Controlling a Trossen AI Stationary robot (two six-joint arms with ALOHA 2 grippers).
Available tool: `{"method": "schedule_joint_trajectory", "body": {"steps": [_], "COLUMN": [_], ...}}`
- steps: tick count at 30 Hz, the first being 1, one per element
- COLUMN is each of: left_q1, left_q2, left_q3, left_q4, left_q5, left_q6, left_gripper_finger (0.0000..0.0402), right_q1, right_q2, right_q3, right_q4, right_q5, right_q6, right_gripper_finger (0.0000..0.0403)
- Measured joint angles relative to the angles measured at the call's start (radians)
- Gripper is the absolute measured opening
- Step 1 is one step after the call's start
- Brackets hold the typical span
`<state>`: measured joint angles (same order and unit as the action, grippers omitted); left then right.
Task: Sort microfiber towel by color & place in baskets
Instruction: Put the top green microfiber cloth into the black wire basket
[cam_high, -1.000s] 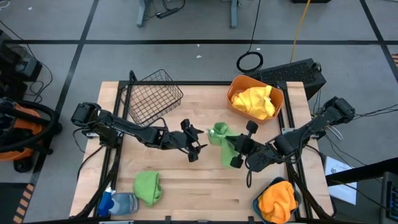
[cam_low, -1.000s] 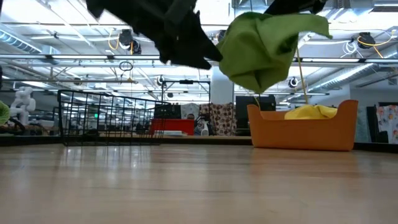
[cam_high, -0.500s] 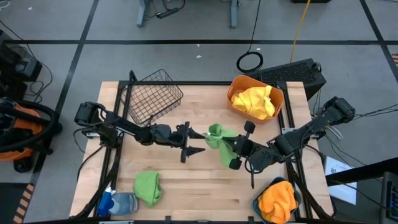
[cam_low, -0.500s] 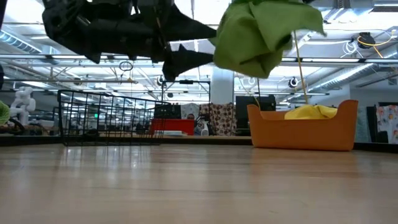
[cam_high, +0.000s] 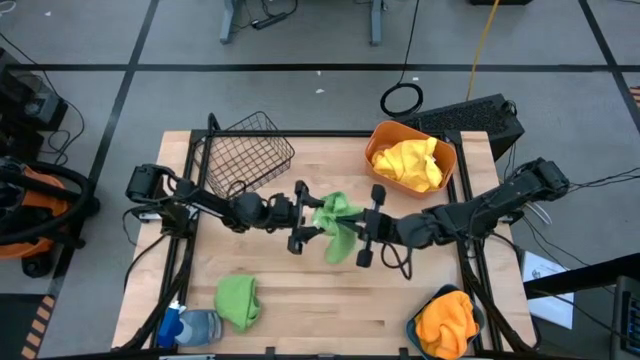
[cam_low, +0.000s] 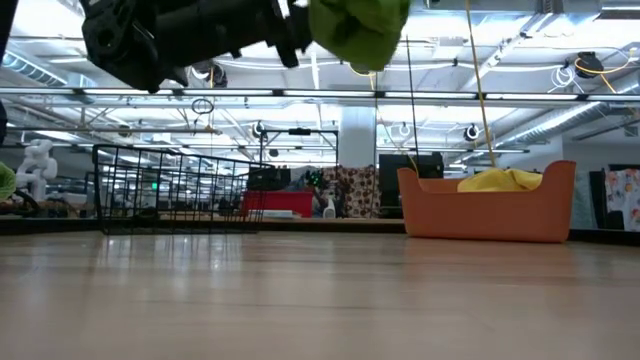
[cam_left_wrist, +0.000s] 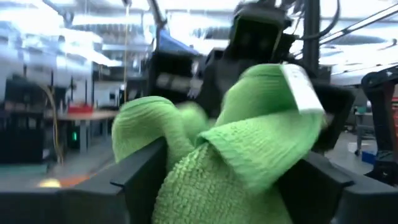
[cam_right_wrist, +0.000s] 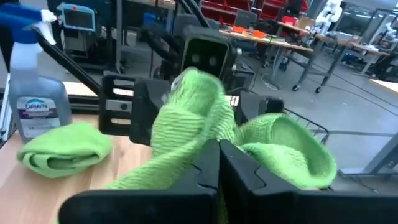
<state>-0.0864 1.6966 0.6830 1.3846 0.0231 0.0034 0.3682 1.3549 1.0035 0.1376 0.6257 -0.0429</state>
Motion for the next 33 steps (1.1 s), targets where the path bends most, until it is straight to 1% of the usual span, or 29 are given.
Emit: {"method": "schedule_joint_trajectory", "body": {"steps": [2, 5, 7, 9, 10, 13, 14, 16, 21, 23, 26, 28, 30, 31, 33], "left_q1": [0.002, 0.005, 0.013, 0.023, 0.03, 0.054, 0.063, 0.078, 0.117, 0.127, 0.145, 0.165, 0.193, 0.21, 0.251], "left_q2": [-0.015, -0.048, -0.077, -0.113, -0.136, -0.215, -0.249, -0.322, -0.52, -0.603, -0.707, -0.752, -0.784, -0.792, -0.796], "left_q3": [0.0, 0.0, 0.0, 0.0, 0.0, 0.0, 0.0, 0.0, 0.001, 0.001, 0.001, 0.001, 0.001, 0.001, 0.001], "left_q4": [0.01, -0.011, -0.07, -0.148, -0.199, -0.375, -0.443, -0.572, -0.879, -0.981, -1.138, -1.243, -1.349, -1.4, -1.496], "left_q5": [0.021, 0.044, 0.066, 0.066, 0.066, 0.047, 0.035, -0.007, -0.151, -0.249, -0.457, -0.617, -0.746, -0.787, -0.833], "left_q6": [0.028, 0.038, 0.034, 0.029, 0.029, 0.029, 0.03, 0.03, 0.041, 0.063, 0.081, 0.058, -0.001, -0.032, -0.104], "left_gripper_finger": [0.0241, 0.0166, 0.0103, 0.0039, 0.0024, 0.0022, 0.0022, 0.002, 0.0018, 0.0018, 0.0018, 0.0018, 0.0018, 0.0018, 0.0017], "right_q1": [-0.018, -0.036, -0.046, -0.054, -0.057, -0.066, -0.07, -0.077, -0.083, -0.092, -0.109, -0.125, -0.141, -0.148, -0.164], "right_q2": [0.022, 0.052, 0.072, 0.086, 0.093, 0.103, 0.103, 0.097, 0.079, 0.077, 0.077, 0.077, 0.077, 0.077, 0.082], "right_q3": [0.0, 0.0, 0.0, 0.0, 0.0, -0.001, -0.001, -0.001, -0.001, -0.001, -0.001, -0.001, -0.001, -0.001, -0.001], "right_q4": [0.032, 0.071, 0.094, 0.106, 0.109, 0.108, 0.107, 0.108, 0.103, 0.102, 0.087, 0.06, 0.03, 0.018, 0.005], "right_q5": [-0.03, -0.045, -0.04, -0.028, -0.005, 0.092, 0.131, 0.175, 0.188, 0.21, 0.291, 0.297, 0.286, 0.285, 0.285], "right_q6": [-0.011, -0.028, -0.029, -0.027, -0.019, 0.0, 0.001, -0.001, -0.043, -0.065, -0.099, -0.1, -0.096, -0.089, -0.068], "right_gripper_finger": [0.0, 0.0, 0.0, 0.0001, 0.0004, 0.0019, 0.0027, 0.0046, 0.0112, 0.014, 0.0179, 0.0201, 0.0217, 0.0224, 0.0233]}}
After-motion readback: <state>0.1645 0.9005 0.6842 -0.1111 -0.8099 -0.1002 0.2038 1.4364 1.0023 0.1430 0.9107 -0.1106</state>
